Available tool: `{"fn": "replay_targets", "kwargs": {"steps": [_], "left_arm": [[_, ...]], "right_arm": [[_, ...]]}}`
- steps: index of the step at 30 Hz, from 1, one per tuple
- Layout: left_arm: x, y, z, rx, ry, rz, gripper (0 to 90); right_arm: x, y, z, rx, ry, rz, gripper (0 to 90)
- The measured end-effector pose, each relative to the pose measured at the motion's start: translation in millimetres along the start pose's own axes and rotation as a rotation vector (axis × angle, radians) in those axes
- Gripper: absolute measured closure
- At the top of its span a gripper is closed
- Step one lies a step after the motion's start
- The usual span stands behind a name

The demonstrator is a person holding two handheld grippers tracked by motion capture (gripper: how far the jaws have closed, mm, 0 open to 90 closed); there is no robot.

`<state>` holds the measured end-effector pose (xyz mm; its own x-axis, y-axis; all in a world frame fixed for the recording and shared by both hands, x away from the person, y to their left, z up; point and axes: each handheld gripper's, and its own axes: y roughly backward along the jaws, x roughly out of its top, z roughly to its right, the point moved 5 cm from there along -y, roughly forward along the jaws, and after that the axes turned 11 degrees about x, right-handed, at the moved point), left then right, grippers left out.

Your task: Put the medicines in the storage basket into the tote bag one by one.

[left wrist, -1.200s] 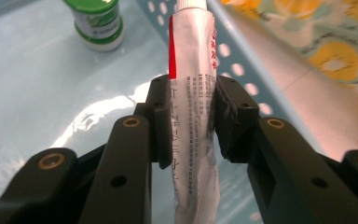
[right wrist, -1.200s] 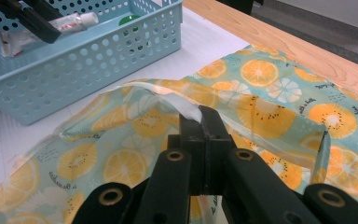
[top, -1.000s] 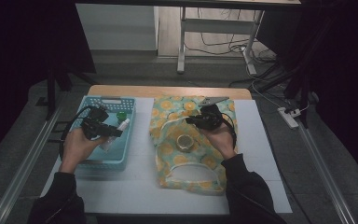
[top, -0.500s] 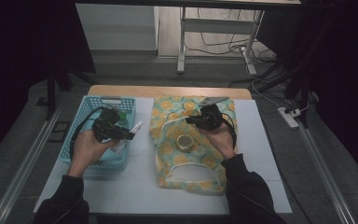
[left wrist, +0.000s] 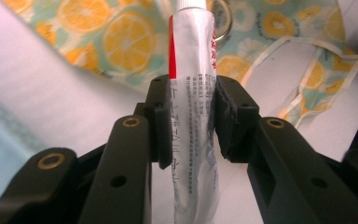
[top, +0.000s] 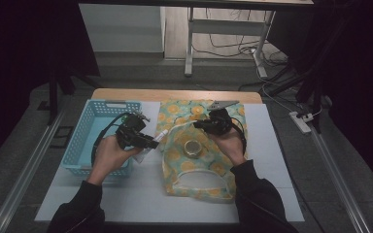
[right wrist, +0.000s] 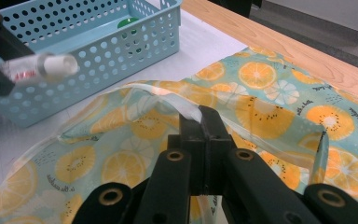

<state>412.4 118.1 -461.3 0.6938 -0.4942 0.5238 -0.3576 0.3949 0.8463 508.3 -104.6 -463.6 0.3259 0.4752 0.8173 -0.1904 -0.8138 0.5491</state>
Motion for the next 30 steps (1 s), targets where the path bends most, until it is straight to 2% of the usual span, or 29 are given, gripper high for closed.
{"fn": "replay_targets", "kwargs": {"steps": [11,20,30], "left_arm": [[21.9,-21.2,25.8,-0.041,-0.045,-0.009,68.8],[36.2,-44.9,43.4,-0.067,-0.07,-0.026,68.7],[46.9,-67.3,48.4,-0.064,-0.066,-0.014,68.7]], "right_arm": [[-0.1,-0.7,0.7,0.0,0.002,0.002,89.6],[0.5,-0.6,-0.3,0.0,0.005,0.002,89.6],[-0.2,-2.6,-1.2,0.003,0.009,-0.005,89.6]]}}
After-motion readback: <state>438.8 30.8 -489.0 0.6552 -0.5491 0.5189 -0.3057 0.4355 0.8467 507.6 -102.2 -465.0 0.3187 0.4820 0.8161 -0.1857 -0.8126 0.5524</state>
